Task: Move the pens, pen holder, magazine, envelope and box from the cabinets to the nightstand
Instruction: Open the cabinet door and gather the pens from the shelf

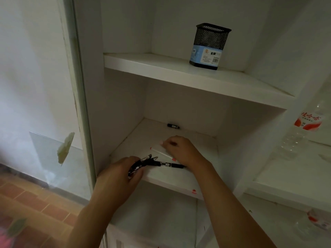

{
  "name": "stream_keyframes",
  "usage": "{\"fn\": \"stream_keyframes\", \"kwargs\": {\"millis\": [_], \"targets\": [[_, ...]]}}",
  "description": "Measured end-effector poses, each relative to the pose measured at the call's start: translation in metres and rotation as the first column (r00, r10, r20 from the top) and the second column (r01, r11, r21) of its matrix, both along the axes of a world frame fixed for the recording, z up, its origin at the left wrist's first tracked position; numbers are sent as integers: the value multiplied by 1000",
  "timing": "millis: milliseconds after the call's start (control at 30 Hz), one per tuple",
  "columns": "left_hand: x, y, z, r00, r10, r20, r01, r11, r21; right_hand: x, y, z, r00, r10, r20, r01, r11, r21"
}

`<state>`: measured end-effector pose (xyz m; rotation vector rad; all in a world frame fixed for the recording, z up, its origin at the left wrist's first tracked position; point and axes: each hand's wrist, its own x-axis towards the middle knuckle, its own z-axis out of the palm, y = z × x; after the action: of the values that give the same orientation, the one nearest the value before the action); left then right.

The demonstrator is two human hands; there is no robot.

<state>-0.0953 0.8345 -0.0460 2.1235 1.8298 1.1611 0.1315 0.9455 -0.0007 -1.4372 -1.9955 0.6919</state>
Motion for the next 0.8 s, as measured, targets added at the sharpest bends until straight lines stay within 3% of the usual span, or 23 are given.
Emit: {"fn": "stream_keyframes", "kwargs": {"millis": [100, 333, 667, 800], "targets": [[5, 2, -1, 1000, 7, 6, -7, 1000, -26, -7, 19, 7, 995, -78, 59, 75, 996, 45], [6, 7, -2, 1000, -12, 22, 13, 999, -46, -24, 76, 22, 902, -181, 392, 209, 978, -29], [4, 11, -6, 1000, -5, 13, 5, 999, -38, 0, 101, 17, 894, -225, 388, 283, 954, -100], [3, 12, -6, 1000, -10, 12, 11, 999, -49, -2, 101, 17, 842, -198, 503, 244, 969, -28]]}}
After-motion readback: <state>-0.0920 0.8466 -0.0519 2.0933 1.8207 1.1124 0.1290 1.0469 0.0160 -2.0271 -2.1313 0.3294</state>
